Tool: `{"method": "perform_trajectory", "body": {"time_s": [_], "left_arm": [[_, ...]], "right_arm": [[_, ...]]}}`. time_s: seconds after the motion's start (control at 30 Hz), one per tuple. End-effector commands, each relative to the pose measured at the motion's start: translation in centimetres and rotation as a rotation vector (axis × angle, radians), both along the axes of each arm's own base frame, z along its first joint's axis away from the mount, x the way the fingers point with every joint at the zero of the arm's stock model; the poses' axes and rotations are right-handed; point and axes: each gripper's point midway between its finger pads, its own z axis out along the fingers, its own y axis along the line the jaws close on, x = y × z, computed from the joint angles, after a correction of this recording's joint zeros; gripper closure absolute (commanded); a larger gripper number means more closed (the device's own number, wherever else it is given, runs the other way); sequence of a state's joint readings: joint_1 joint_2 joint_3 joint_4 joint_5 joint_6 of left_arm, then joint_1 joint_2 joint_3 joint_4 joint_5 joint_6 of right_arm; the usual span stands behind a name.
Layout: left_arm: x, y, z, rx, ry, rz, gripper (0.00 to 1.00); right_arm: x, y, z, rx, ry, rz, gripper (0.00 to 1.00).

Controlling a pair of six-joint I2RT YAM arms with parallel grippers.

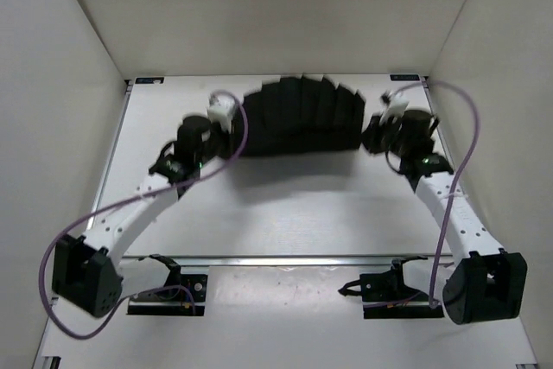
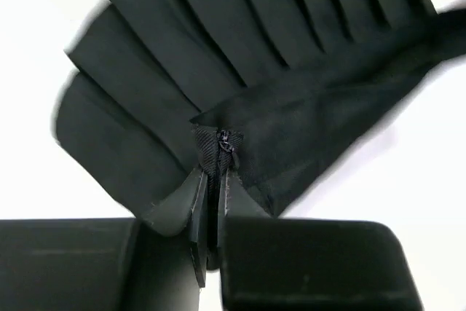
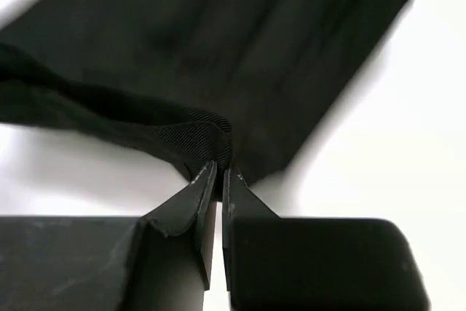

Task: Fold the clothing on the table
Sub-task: Fold the skirt

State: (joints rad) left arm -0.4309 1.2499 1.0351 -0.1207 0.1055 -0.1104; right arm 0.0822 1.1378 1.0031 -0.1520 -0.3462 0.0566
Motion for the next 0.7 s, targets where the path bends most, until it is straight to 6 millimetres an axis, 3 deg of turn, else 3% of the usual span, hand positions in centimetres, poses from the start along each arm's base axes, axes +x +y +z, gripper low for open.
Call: {"method": "perform_trajectory", "body": {"time_s": [0.0, 0.03, 0.1, 0.2, 0.3, 0.43, 0.5, 0.63, 0.67], "left_arm": [[-7.2, 1.5, -6.0, 0.079, 0.110, -0.024, 1.00], [-8.0, 1.8, -6.9, 0.063, 0.145, -0.004, 1.00], [-9.6, 3.6, -8.3, 0.034, 0.178, 0.037, 1.00], [-9.3, 5.7, -9.7, 0.003, 0.215, 0.111, 1.00], [-7.6, 7.9, -12.3, 0.020, 0.291, 0.200, 1.00], [-6.3, 8.9, -15.1, 0.044, 0.395, 0.296, 1.00], [-6.7, 9.1, -16.4, 0.027, 0.464, 0.335, 1.00], [-8.6, 9.2, -17.1, -0.027, 0.475, 0.379, 1.00], [-9.3, 9.0, -17.0, -0.049, 0.457, 0.375, 1.00]], "right_arm": [[-6.2, 1.8, -8.4, -0.010, 0.226, 0.042, 1.00], [-7.2, 2.0, -8.3, 0.002, 0.220, 0.042, 1.00], [-9.9, 2.8, -10.7, 0.043, 0.302, 0.065, 1.00], [-10.4, 2.7, -12.6, 0.069, 0.356, 0.075, 1.00], [-8.4, 2.9, -12.9, 0.077, 0.380, 0.100, 1.00], [-4.9, 5.4, -13.0, 0.052, 0.389, 0.187, 1.00], [-3.1, 7.2, -13.9, 0.044, 0.429, 0.239, 1.00], [-1.6, 10.5, -16.1, 0.024, 0.504, 0.345, 1.00], [-1.1, 10.9, -15.5, 0.022, 0.480, 0.351, 1.00]]}}
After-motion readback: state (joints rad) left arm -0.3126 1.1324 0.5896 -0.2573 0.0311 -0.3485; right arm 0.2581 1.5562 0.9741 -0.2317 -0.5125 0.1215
